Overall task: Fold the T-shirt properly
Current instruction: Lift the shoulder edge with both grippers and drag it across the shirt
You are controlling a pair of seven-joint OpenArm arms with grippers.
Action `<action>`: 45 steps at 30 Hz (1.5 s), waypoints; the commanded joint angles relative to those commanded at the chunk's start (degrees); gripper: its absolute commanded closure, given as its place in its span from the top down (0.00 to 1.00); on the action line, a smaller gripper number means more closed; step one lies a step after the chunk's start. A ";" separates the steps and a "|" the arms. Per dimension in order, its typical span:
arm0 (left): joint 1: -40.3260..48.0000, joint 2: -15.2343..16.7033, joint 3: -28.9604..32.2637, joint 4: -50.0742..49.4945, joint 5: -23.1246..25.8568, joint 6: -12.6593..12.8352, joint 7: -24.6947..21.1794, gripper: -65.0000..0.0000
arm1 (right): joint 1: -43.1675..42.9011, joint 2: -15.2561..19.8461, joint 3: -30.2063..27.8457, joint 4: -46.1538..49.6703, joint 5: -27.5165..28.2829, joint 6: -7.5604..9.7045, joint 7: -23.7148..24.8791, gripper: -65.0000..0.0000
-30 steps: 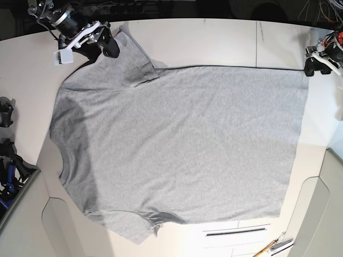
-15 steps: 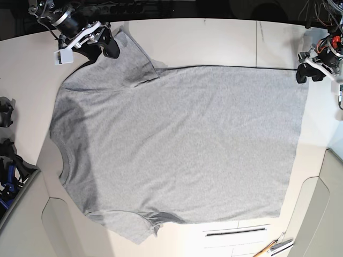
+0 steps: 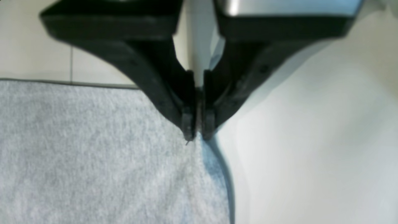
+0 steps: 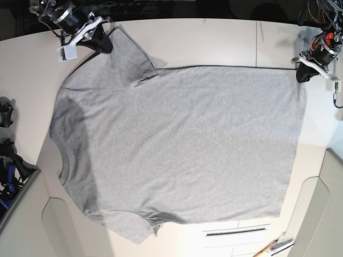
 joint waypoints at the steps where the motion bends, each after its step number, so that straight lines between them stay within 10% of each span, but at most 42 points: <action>1: 0.00 0.00 0.00 0.00 0.00 0.00 -0.17 0.00 | -0.02 0.00 0.00 0.11 0.00 0.24 0.00 0.00; 26: -8.76 -0.15 -5.22 2.43 2.38 -1.56 -1.01 0.00 | 7.67 0.02 7.45 13.22 4.31 1.49 -4.90 0.00; 45: -29.97 -0.15 0.04 -16.87 8.50 -1.56 -4.04 0.00 | 39.36 0.37 7.43 -12.63 -0.92 2.78 -5.38 0.00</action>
